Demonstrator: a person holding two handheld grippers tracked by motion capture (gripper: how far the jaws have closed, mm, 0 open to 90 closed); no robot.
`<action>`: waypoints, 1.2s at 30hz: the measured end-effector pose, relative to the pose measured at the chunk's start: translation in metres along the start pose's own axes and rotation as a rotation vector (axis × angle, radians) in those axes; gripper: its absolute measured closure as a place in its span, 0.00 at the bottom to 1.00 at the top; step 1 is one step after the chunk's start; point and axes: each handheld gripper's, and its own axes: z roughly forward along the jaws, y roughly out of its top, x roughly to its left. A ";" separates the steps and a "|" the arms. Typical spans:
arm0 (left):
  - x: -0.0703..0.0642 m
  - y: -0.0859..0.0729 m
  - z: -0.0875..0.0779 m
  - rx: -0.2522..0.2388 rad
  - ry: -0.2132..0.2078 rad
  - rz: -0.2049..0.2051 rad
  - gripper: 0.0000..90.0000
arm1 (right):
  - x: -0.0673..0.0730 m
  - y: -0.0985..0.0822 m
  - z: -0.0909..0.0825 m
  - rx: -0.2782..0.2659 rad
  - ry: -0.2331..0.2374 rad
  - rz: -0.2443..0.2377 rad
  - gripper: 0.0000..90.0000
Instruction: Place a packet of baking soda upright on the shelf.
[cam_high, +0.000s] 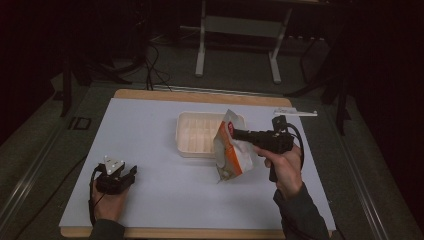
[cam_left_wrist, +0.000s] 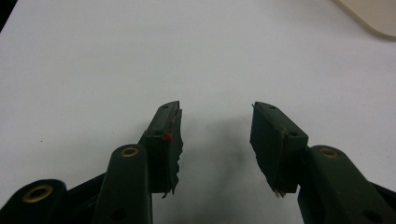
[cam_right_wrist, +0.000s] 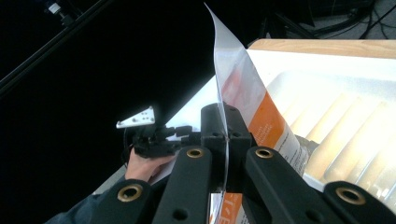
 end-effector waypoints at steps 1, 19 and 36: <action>0.000 0.000 0.000 0.000 0.000 0.000 0.59 | -0.001 0.001 0.001 -0.002 0.000 0.002 1.00; 0.000 0.000 0.000 -0.006 -0.003 -0.003 0.58 | -0.009 0.022 0.017 -0.034 -0.032 0.017 1.00; 0.001 0.000 0.000 -0.003 -0.003 -0.004 0.58 | -0.019 0.038 0.035 -0.055 -0.067 0.020 1.00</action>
